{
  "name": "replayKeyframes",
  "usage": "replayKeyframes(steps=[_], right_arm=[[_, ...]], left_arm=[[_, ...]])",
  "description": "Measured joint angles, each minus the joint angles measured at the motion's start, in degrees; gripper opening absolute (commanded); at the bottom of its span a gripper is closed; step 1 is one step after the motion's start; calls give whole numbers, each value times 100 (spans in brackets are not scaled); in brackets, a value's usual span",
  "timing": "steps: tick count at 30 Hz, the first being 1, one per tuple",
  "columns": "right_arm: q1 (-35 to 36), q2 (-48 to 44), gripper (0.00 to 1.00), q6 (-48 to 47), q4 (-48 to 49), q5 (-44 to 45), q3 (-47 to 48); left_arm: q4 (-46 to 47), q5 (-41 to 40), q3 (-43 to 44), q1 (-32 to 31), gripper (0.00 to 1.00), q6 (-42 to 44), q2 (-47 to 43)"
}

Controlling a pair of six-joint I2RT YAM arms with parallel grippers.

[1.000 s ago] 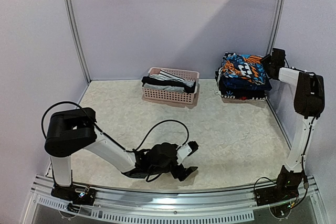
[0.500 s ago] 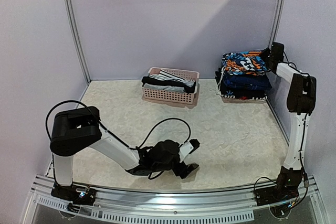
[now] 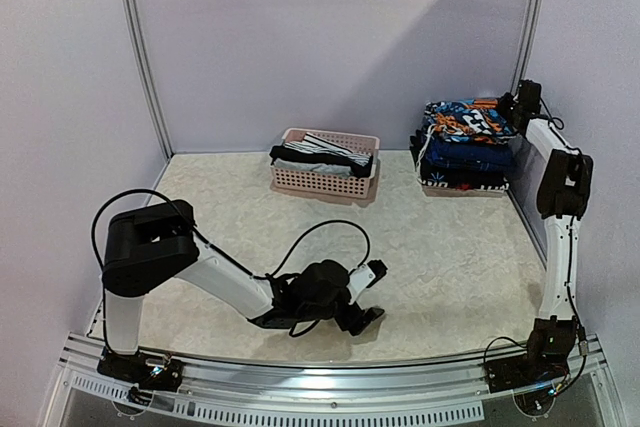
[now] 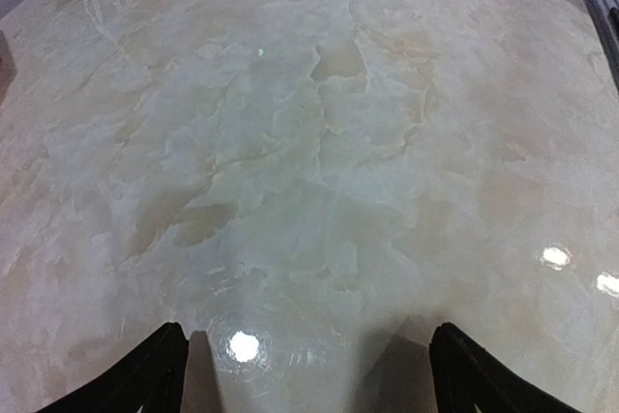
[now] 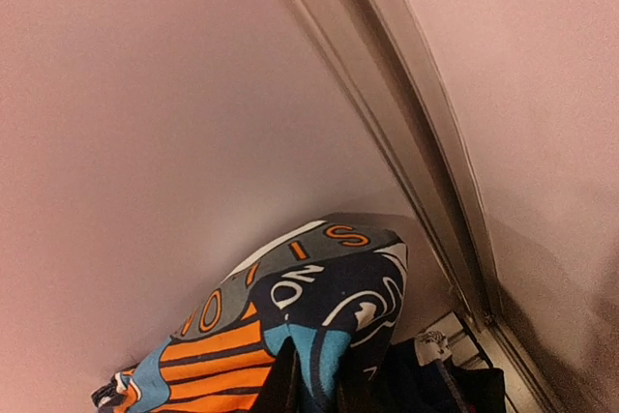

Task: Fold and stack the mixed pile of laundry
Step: Adjust the square-folded shorts at the corner of the board.

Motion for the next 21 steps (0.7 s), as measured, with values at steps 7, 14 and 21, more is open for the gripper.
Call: replayKeyframes(steps=[7,14,21], right_arm=[[-125,142,29,33,-9,-177,-378],[-129,-538,40,127,706,-116,-2031],[-127,-1386,59,264,1416,-66,-3268]], left_arm=[[4,13,-35,0,88,-57,0],[96,13,-116,0,88,-90,-2],[280,17,-256,2,88,-96,-20]])
